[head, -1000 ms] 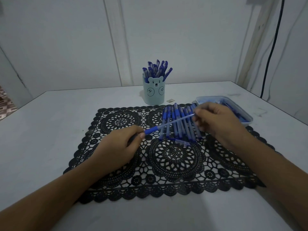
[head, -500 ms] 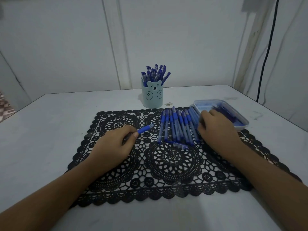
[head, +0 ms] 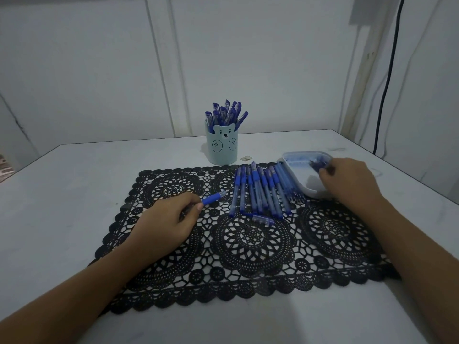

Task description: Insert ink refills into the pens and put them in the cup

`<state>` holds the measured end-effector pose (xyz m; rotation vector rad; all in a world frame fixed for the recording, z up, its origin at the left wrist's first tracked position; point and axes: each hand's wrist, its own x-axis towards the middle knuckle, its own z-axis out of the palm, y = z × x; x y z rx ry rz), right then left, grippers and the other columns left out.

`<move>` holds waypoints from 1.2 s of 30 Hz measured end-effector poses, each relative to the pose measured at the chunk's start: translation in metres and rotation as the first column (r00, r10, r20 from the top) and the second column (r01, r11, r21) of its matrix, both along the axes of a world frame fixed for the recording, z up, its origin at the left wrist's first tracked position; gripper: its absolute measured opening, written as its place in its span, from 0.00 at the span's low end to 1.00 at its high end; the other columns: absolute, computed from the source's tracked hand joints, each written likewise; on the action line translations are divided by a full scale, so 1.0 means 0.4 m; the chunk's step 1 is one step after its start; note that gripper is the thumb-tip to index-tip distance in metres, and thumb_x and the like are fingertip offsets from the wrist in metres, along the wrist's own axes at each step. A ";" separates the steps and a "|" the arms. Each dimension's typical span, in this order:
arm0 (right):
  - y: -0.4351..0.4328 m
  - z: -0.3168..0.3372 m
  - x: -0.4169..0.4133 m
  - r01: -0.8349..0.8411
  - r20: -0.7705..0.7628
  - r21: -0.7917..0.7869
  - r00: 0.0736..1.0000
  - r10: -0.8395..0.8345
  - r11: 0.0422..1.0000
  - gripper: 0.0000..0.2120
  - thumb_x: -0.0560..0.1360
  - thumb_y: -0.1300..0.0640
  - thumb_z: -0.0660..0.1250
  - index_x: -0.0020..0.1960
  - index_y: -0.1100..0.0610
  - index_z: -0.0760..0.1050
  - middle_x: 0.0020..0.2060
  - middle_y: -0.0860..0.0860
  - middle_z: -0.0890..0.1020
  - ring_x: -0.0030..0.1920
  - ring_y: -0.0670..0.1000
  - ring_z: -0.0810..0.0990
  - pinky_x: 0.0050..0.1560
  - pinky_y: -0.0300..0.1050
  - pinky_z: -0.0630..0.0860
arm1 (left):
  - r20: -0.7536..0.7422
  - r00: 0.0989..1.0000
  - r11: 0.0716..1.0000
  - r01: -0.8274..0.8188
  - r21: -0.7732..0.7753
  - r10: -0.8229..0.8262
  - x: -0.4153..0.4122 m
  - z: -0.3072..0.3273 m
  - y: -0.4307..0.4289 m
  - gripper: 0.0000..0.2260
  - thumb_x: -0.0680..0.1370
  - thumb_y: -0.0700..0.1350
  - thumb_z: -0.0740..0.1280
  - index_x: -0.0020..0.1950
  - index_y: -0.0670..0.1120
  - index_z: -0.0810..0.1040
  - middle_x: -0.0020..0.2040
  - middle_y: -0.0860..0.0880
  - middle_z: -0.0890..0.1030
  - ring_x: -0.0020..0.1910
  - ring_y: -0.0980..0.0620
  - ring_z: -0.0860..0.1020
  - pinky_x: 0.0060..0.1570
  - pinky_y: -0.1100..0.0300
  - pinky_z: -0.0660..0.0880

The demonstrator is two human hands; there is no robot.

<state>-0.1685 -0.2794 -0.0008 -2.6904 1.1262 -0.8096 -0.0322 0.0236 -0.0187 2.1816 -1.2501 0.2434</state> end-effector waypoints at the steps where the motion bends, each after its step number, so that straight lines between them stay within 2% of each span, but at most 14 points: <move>1: -0.013 -0.005 -0.001 0.035 -0.045 0.026 0.998 -0.034 0.999 0.11 0.74 0.55 0.60 0.42 0.62 0.76 0.40 0.59 0.78 0.44 0.60 0.76 0.45 0.50 0.73 | -0.001 1.000 1.000 -0.003 0.001 0.003 0.000 0.000 0.000 0.10 0.74 0.55 0.56 0.46 0.55 0.74 0.28 0.53 0.74 0.27 0.56 0.71 0.25 0.60 0.66; 6: -0.043 -0.012 0.009 0.109 -0.131 0.156 0.987 -0.089 0.982 0.11 0.70 0.56 0.64 0.49 0.60 0.78 0.42 0.58 0.79 0.41 0.57 0.75 0.41 0.46 0.71 | 0.001 1.000 1.000 -0.005 0.009 0.005 -0.001 -0.001 0.000 0.09 0.74 0.55 0.56 0.46 0.55 0.74 0.29 0.52 0.75 0.29 0.54 0.72 0.26 0.59 0.66; 12: -0.043 -0.002 0.017 0.127 -0.183 0.201 0.979 -0.090 0.971 0.08 0.68 0.58 0.67 0.45 0.62 0.75 0.34 0.54 0.75 0.39 0.56 0.75 0.40 0.45 0.70 | 0.009 1.000 1.000 -0.011 0.028 0.011 -0.001 0.000 -0.001 0.10 0.74 0.56 0.55 0.46 0.56 0.74 0.29 0.52 0.75 0.30 0.56 0.72 0.25 0.63 0.65; 18: -0.033 0.005 0.019 0.129 -0.212 0.209 0.974 -0.084 0.969 0.05 0.70 0.60 0.66 0.42 0.60 0.71 0.32 0.53 0.72 0.39 0.55 0.74 0.41 0.46 0.69 | 0.016 1.000 1.000 -0.004 0.018 0.004 -0.002 -0.002 0.000 0.10 0.74 0.56 0.55 0.46 0.56 0.74 0.29 0.52 0.75 0.30 0.53 0.72 0.26 0.59 0.67; 21: -0.030 0.004 0.019 0.094 -0.106 0.197 0.992 -0.075 0.976 0.03 0.72 0.62 0.62 0.41 0.62 0.71 0.35 0.56 0.73 0.40 0.56 0.74 0.40 0.45 0.69 | 0.022 1.000 1.000 0.005 0.014 -0.006 -0.001 -0.002 -0.001 0.10 0.74 0.57 0.55 0.46 0.57 0.74 0.29 0.53 0.75 0.29 0.54 0.72 0.25 0.60 0.67; 25: 0.018 0.046 0.017 -0.127 0.202 0.221 0.976 0.082 0.967 0.03 0.75 0.59 0.62 0.46 0.59 0.72 0.40 0.54 0.75 0.44 0.52 0.73 0.42 0.43 0.65 | 0.010 0.999 0.999 0.052 0.005 -0.052 -0.006 0.002 -0.001 0.06 0.74 0.57 0.55 0.44 0.60 0.71 0.29 0.53 0.75 0.29 0.55 0.72 0.25 0.63 0.65; 27: 0.068 0.072 0.018 -0.316 0.366 0.356 0.913 0.180 0.879 0.07 0.75 0.60 0.64 0.52 0.57 0.74 0.41 0.52 0.79 0.41 0.51 0.75 0.42 0.43 0.69 | 0.011 0.997 0.997 0.079 -0.006 -0.079 -0.010 0.006 0.000 0.08 0.72 0.60 0.53 0.43 0.62 0.70 0.30 0.53 0.75 0.29 0.55 0.72 0.26 0.62 0.66; 28: 0.097 0.080 0.017 -0.435 0.467 0.447 0.859 0.210 0.782 0.09 0.75 0.61 0.64 0.55 0.58 0.74 0.40 0.52 0.80 0.39 0.50 0.76 0.40 0.44 0.72 | 0.011 0.996 0.996 0.089 -0.012 -0.089 -0.012 0.007 0.001 0.08 0.72 0.60 0.52 0.43 0.62 0.69 0.30 0.53 0.75 0.29 0.54 0.72 0.26 0.62 0.66; 30: 0.156 0.087 0.010 -0.635 0.644 0.579 0.741 0.190 0.511 0.09 0.76 0.64 0.62 0.55 0.61 0.75 0.38 0.52 0.81 0.33 0.47 0.76 0.35 0.39 0.75 | 0.015 0.994 0.994 0.105 -0.020 -0.105 -0.014 0.008 0.001 0.08 0.72 0.60 0.52 0.43 0.62 0.70 0.30 0.54 0.75 0.29 0.55 0.72 0.26 0.63 0.66; 32: 0.204 0.084 0.003 -0.748 0.748 0.605 0.651 0.129 0.272 0.07 0.76 0.66 0.61 0.50 0.62 0.76 0.36 0.52 0.81 0.32 0.45 0.78 0.33 0.35 0.76 | 0.031 0.993 0.993 0.112 -0.022 -0.111 -0.015 0.009 0.001 0.09 0.73 0.59 0.53 0.45 0.61 0.71 0.30 0.55 0.75 0.29 0.57 0.72 0.25 0.66 0.65; 34: 0.242 0.074 -0.001 -0.790 0.784 0.591 0.610 0.111 0.165 0.05 0.75 0.65 0.61 0.47 0.60 0.75 0.36 0.52 0.83 0.33 0.46 0.80 0.32 0.36 0.78 | 0.046 0.993 0.993 0.112 -0.022 -0.111 -0.016 0.008 0.001 0.10 0.73 0.59 0.53 0.47 0.59 0.71 0.31 0.55 0.75 0.29 0.58 0.72 0.26 0.68 0.65; 36: 0.273 0.061 0.000 -0.801 0.796 0.587 0.598 0.098 0.121 0.04 0.75 0.65 0.61 0.46 0.59 0.73 0.39 0.53 0.84 0.35 0.47 0.82 0.35 0.38 0.79 | 0.048 0.992 0.993 0.114 -0.023 -0.113 -0.018 0.010 0.001 0.10 0.73 0.59 0.53 0.47 0.59 0.71 0.31 0.55 0.75 0.30 0.58 0.72 0.27 0.67 0.66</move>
